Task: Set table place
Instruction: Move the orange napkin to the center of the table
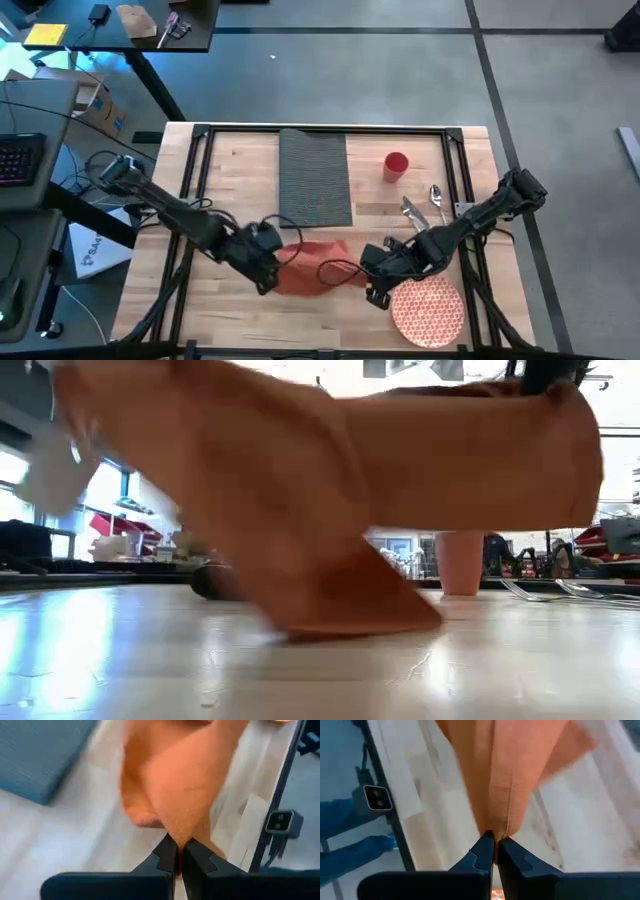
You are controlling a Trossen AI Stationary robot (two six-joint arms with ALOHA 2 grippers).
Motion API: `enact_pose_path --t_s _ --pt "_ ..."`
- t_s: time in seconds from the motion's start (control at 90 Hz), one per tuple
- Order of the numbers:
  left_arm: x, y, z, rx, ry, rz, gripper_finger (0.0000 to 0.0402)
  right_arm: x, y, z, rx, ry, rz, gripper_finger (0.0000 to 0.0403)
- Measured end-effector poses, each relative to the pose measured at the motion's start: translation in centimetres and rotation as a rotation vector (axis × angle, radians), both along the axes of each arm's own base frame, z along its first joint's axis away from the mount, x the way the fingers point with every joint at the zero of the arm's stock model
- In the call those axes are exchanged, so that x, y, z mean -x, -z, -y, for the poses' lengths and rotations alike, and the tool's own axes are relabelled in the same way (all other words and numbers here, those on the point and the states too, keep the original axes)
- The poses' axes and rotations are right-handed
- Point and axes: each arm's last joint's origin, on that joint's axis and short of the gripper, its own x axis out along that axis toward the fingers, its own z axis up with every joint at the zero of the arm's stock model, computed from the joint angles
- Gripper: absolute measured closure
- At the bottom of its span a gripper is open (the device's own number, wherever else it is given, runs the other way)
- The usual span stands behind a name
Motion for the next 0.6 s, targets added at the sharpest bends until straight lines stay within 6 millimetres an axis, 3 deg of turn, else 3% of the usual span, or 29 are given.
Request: enact_pose_path --t_s 0.089,0.189,0.389,0.5,0.6 --pt "0.3 -1.3 -0.4 -0.065 0.038 -0.018 0.0401 0.2 1.7 0.5 -0.030 0.078 -0.031 0.0402" --pt "0.3 -1.2 -0.7 -0.094 0.063 -0.044 0.0401 0.4 3.1 1.0 -0.092 0.121 -0.085 0.0383" --pt "0.0 -1.2 -0.3 -0.140 0.152 -0.059 0.0401 0.8 3.4 1.6 -0.125 0.076 -0.183 0.0271" --pt "-0.2 -3.6 -0.3 -0.175 0.191 0.021 0.0401 1.1 1.9 1.9 -0.078 0.104 -0.174 0.0206" --pt "-0.3 -7.3 -0.5 -0.193 0.244 0.141 0.0401 1.5 0.3 2.3 -0.015 0.142 -0.100 0.0172"
